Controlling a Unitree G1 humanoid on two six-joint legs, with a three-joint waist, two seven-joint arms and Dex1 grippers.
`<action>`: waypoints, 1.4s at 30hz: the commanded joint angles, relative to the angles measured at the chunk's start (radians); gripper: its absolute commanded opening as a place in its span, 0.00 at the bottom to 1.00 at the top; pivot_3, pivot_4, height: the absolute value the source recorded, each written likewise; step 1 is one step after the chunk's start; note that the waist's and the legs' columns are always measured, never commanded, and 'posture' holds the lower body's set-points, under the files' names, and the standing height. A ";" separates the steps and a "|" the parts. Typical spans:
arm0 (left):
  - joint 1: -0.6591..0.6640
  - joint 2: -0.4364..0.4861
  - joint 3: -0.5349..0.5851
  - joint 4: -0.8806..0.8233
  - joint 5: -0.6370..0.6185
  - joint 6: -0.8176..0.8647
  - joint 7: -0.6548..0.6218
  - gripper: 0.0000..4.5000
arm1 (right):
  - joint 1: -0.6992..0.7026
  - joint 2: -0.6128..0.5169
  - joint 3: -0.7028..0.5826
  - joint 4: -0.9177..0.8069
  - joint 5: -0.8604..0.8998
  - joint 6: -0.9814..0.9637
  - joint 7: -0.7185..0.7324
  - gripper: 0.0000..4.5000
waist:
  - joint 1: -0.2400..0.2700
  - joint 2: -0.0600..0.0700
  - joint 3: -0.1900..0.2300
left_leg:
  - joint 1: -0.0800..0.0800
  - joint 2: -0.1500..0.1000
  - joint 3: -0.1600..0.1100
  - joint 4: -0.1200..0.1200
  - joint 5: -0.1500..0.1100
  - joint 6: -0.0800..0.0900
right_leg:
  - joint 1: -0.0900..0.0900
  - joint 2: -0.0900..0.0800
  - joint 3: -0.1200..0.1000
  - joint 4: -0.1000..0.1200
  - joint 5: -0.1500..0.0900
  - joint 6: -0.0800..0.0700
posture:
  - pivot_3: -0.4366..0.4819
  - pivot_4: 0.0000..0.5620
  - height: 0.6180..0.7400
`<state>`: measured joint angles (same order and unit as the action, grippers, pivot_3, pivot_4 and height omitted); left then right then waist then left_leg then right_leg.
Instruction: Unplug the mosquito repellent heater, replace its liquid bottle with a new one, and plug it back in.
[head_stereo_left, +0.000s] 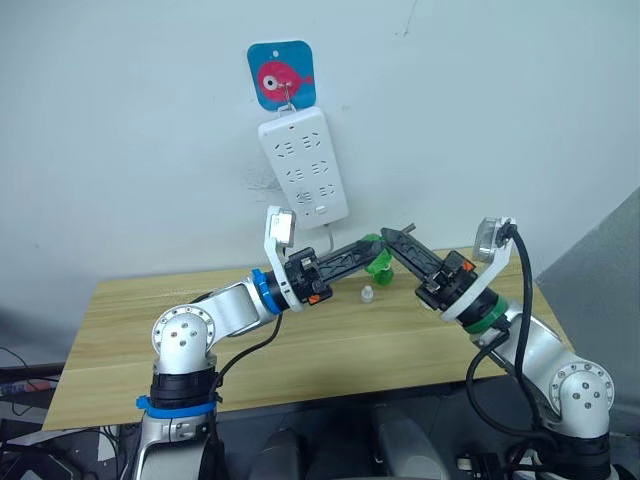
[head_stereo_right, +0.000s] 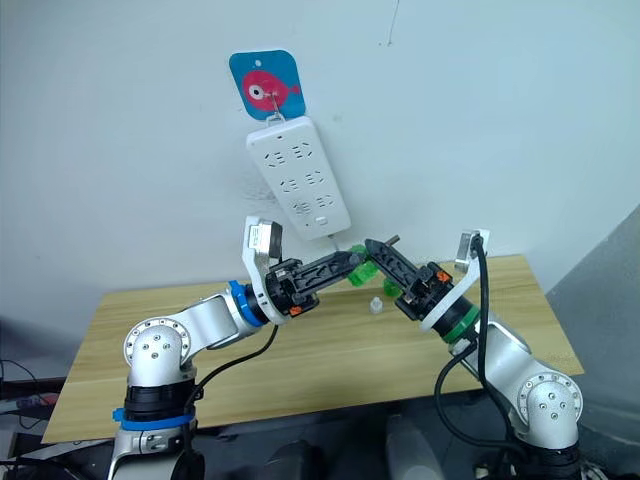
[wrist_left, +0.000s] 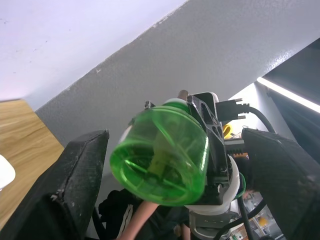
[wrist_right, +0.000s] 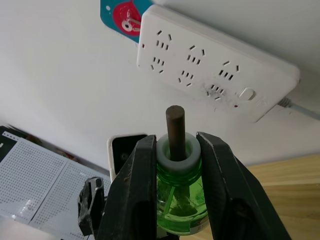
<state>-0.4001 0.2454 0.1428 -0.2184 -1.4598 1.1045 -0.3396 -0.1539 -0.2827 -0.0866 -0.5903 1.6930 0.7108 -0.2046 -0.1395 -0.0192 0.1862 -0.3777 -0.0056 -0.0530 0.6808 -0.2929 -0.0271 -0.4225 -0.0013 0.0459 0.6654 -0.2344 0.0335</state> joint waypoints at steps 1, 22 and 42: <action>0.003 0.001 -0.007 -0.018 -0.050 -0.002 -0.014 0.75 | -0.026 -0.005 0.012 -0.053 0.045 -0.037 -0.007 0.18 | 0.000 0.000 0.000 | 0.000 0.000 0.000 0.000 0.000 0.000 | 0.000 0.000 0.000 0.000 0.000 0.000 | 0.25 0.24 1.00; 0.004 -0.029 0.002 0.005 -0.093 -0.057 0.028 0.54 | -0.016 -0.022 0.079 -0.069 0.095 -0.121 -0.026 0.18 | 0.001 0.000 -0.001 | 0.000 0.000 0.000 0.000 0.000 0.000 | 0.000 0.000 0.001 0.000 0.000 0.000 | 0.27 0.23 1.00; 0.011 -0.004 -0.023 -0.007 -0.183 -0.069 0.043 0.81 | -0.021 -0.028 0.092 -0.065 0.096 -0.139 -0.027 0.18 | 0.001 0.000 -0.001 | 0.000 0.000 0.000 0.000 0.000 0.000 | 0.000 0.000 0.001 -0.001 0.000 0.000 | 0.28 0.23 1.00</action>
<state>-0.3919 0.2393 0.1217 -0.1973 -1.6031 1.0396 -0.2911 -0.1683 -0.3070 0.0096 -0.6096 1.7615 0.5823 -0.2413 -0.1380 -0.0191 0.1854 -0.3781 -0.0057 -0.0527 0.6807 -0.2929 -0.0271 -0.4224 -0.0013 0.0468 0.6648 -0.2344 0.0335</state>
